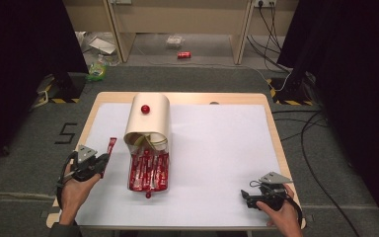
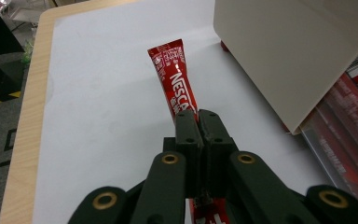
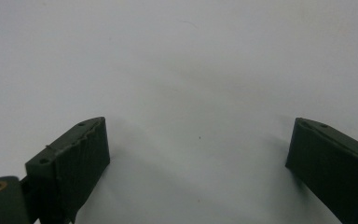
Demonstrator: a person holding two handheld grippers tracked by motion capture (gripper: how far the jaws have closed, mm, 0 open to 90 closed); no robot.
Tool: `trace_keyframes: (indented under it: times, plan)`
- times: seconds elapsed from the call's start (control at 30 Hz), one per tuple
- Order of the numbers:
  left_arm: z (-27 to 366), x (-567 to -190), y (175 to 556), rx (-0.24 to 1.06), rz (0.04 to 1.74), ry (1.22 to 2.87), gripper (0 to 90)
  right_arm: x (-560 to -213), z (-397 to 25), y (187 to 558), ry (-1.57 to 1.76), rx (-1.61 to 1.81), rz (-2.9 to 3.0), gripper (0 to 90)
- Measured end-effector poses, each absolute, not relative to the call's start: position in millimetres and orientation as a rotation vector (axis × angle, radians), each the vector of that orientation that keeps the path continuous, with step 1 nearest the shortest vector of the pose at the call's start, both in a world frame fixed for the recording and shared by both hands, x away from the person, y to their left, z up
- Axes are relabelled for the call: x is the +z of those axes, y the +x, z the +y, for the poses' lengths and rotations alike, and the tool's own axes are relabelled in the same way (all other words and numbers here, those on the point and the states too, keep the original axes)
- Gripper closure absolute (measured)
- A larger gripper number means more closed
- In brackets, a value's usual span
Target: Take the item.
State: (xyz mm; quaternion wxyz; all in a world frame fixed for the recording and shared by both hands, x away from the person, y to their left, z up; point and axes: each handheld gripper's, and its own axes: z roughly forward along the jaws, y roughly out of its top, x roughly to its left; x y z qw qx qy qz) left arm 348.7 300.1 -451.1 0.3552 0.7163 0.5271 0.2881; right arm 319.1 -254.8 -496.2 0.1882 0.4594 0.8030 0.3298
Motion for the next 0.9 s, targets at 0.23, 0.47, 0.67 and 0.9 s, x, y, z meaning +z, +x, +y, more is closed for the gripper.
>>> trace_keyframes:
  times: [0.23, 0.47, 0.67, 0.9]
  plan:
    - [298.1, -459.0, 355.6, 0.747, 1.379, 1.866, 86.8, -496.2, -254.8, 319.0, 1.292, 0.927, 2.259, 6.1]
    - [297.8, -461.5, 360.6, 0.754, 1.389, 1.875, 86.8, -496.2, -254.8, 319.0, 1.292, 0.927, 2.259, 6.1]
    - [298.8, -463.3, 363.3, 0.759, 1.397, 1.873, 86.7, -496.2, -254.7, 319.0, 1.293, 0.927, 2.259, 6.1]
    - [299.0, -467.4, 366.9, 0.76, 1.406, 1.881, 86.7, -496.2, -254.5, 318.8, 1.298, 0.927, 2.258, 6.1]
